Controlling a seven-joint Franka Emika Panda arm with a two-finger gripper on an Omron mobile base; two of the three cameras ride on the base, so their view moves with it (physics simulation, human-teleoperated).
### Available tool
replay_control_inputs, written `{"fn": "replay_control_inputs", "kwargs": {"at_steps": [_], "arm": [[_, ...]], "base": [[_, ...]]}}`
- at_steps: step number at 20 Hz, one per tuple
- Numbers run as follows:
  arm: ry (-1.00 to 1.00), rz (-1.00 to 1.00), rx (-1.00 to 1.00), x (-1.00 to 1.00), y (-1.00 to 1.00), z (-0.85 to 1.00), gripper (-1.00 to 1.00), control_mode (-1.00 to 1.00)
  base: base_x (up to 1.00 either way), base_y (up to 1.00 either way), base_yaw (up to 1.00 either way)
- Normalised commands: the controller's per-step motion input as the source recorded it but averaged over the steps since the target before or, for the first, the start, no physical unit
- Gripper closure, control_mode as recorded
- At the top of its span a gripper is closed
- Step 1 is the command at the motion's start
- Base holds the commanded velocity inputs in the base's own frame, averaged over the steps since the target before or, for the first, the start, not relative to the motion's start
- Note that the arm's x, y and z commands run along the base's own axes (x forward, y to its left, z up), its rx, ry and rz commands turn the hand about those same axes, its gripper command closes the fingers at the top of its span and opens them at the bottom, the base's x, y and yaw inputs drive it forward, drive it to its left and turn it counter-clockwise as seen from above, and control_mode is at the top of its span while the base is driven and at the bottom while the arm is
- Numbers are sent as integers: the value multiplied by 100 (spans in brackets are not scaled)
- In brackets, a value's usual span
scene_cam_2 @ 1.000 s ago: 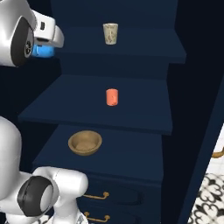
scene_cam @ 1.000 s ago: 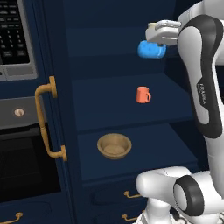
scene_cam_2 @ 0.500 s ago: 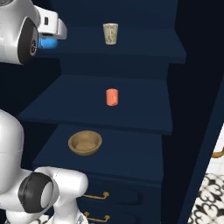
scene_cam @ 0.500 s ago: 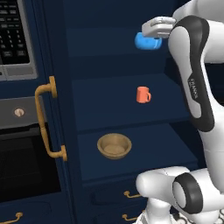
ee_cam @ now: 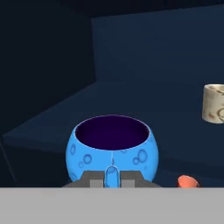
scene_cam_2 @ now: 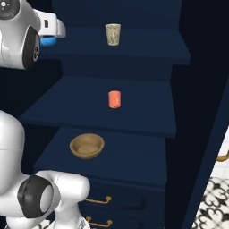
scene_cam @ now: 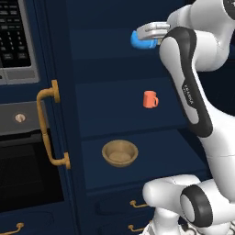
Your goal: Gather all objects into one cabinet and sort the glasses and bowls to opposite sides.
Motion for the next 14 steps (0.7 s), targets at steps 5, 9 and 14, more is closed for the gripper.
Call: {"fn": "replay_control_inputs", "kwargs": {"at_steps": [5, 9, 14], "arm": [[-14, 0, -12, 17, 4, -4, 100, -100], [-2, 0, -6, 1, 0, -10, 100, -100], [0, -4, 0, 22, -4, 0, 100, -100]], "base": [[0, 0, 0], [0, 0, 0], [0, 0, 0]]}}
